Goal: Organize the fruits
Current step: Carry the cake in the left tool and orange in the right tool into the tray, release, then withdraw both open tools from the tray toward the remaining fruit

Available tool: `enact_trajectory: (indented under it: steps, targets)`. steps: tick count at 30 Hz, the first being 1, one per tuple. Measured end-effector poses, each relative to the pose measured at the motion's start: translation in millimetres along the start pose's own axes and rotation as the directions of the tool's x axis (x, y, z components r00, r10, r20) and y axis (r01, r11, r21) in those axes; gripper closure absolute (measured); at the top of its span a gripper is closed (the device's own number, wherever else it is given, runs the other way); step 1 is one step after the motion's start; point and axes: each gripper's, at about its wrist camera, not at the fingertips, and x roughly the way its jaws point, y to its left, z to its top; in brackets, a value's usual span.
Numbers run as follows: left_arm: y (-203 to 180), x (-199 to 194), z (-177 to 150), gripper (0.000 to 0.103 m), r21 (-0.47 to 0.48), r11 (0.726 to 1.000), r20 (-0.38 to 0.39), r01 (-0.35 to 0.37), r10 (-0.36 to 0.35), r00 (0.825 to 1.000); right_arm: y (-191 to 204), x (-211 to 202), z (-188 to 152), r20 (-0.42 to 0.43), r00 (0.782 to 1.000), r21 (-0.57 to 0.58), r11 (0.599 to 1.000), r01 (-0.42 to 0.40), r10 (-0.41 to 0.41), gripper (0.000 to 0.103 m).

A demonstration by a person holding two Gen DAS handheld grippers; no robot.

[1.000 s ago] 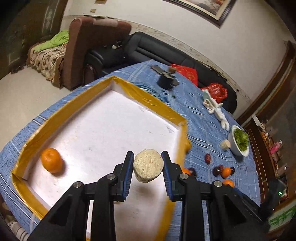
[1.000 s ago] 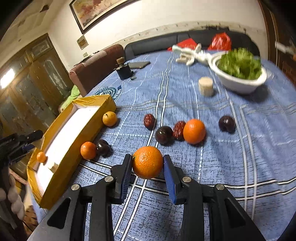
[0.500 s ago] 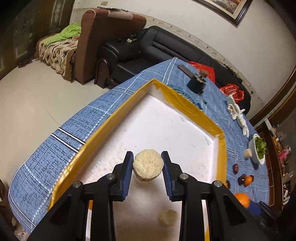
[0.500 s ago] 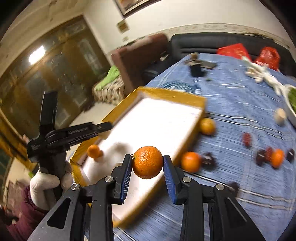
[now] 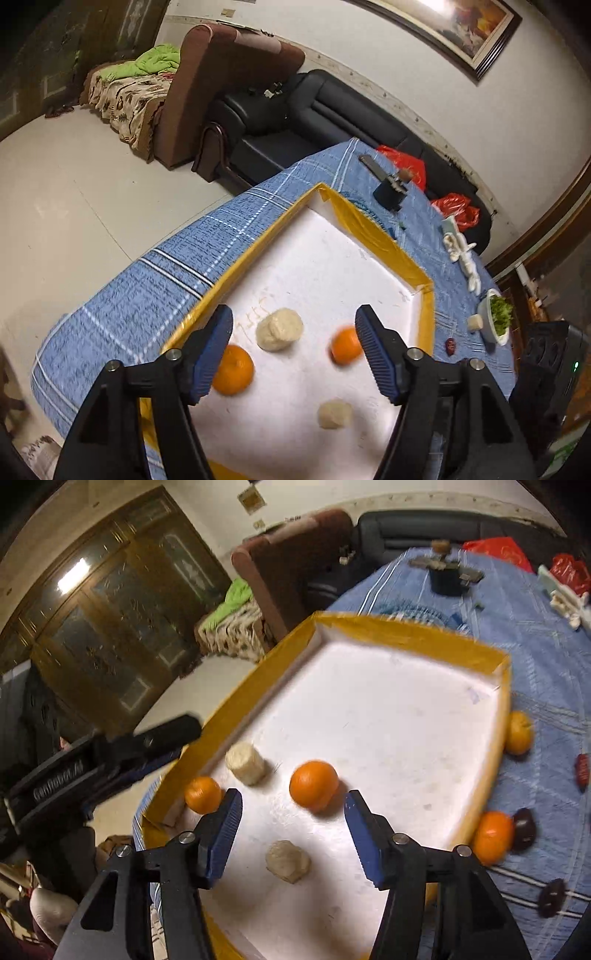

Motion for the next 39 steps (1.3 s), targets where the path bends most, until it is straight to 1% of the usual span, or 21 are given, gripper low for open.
enact_trajectory:
  steps: [3, 6, 7, 10, 13, 14, 17, 19, 21, 22, 24, 26, 31, 33, 34, 35, 36, 38, 39]
  targets:
    - [-12, -9, -11, 0.030, 0.001, 0.999, 0.007, 0.046, -0.046, 0.999, -16, -38, -2, 0.065, 0.998, 0.012, 1.000, 0.017, -0.018, 0.040]
    - [-27, -10, -23, 0.030, 0.010, 0.996, -0.007, 0.090, -0.090, 0.996, -46, -81, -12, 0.125, 0.988, 0.044, 0.996, 0.082, -0.087, 0.040]
    - [-31, -9, -26, 0.030, 0.013, 0.995, -0.012, 0.097, -0.097, 0.995, -62, -97, -19, 0.142, 0.981, 0.064, 0.990, 0.122, -0.130, 0.040]
    - [-49, -4, -37, 0.030, 0.038, 0.992, -0.039, 0.122, -0.120, 0.992, -97, -120, -35, 0.141, 0.964, 0.118, 0.971, 0.209, -0.225, 0.040]
    - [-72, 1, -49, 0.030, 0.098, 0.985, -0.066, 0.139, -0.133, 0.989, -121, -118, -54, 0.092, 0.960, 0.155, 0.956, 0.250, -0.266, 0.041]
    - [-80, 2, -53, 0.030, 0.121, 0.982, -0.072, 0.143, -0.135, 0.988, -124, -115, -59, 0.080, 0.959, 0.154, 0.954, 0.259, -0.273, 0.042]
    - [-100, 0, -62, 0.030, 0.193, 0.970, -0.080, 0.147, -0.134, 0.988, -126, -101, -68, 0.053, 0.960, 0.127, 0.955, 0.266, -0.274, 0.045]
    - [-110, -3, -68, 0.030, 0.236, 0.962, -0.074, 0.135, -0.121, 0.990, -124, -90, -68, 0.047, 0.959, 0.109, 0.956, 0.273, -0.280, 0.046]
    - [-112, -7, -70, 0.030, 0.250, 0.960, -0.068, 0.127, -0.113, 0.991, -121, -83, -67, 0.045, 0.958, 0.097, 0.955, 0.279, -0.284, 0.046]
    - [-112, -7, -70, 0.030, 0.249, 0.961, -0.067, 0.124, -0.111, 0.992, -122, -83, -67, 0.058, 0.956, 0.094, 0.955, 0.283, -0.289, 0.046]
    - [-111, -6, -70, 0.030, 0.236, 0.964, -0.070, 0.122, -0.108, 0.992, -119, -85, -63, 0.078, 0.961, 0.083, 0.962, 0.259, -0.265, 0.046]
    - [-110, -3, -71, 0.030, 0.224, 0.966, -0.079, 0.125, -0.110, 0.991, -108, -84, -54, 0.093, 0.962, 0.037, 0.966, 0.256, -0.259, 0.046]
    - [-108, -2, -74, 0.030, 0.220, 0.966, -0.094, 0.139, -0.121, 0.988, -93, -56, -27, 0.077, 0.972, -0.073, 0.971, 0.226, -0.221, 0.046]
    - [-105, -3, -73, 0.030, 0.213, 0.967, -0.095, 0.142, -0.124, 0.988, -99, -44, -17, 0.066, 0.975, -0.043, 0.976, 0.215, -0.212, 0.047]
    - [-104, -3, -72, 0.030, 0.210, 0.967, -0.095, 0.144, -0.127, 0.987, -105, -37, -13, 0.050, 0.982, -0.011, 0.983, 0.181, -0.180, 0.052]
    - [-102, -3, -70, 0.030, 0.206, 0.967, -0.093, 0.146, -0.130, 0.987, -110, -31, -11, 0.030, 0.987, 0.013, 0.988, 0.155, -0.155, 0.052]
    - [-100, -3, -69, 0.030, 0.204, 0.968, -0.092, 0.149, -0.133, 0.987, -111, -31, -11, 0.036, 0.988, 0.020, 0.989, 0.148, -0.149, 0.053]
    - [-97, -2, -69, 0.030, 0.197, 0.968, -0.095, 0.157, -0.140, 0.986, -110, -37, -15, 0.013, 0.991, 0.011, 0.992, 0.129, -0.130, 0.057]
    - [-95, 0, -68, 0.030, 0.193, 0.968, -0.098, 0.162, -0.145, 0.985, -109, -43, -18, -0.004, 0.992, -0.008, 0.992, 0.128, -0.128, 0.062]
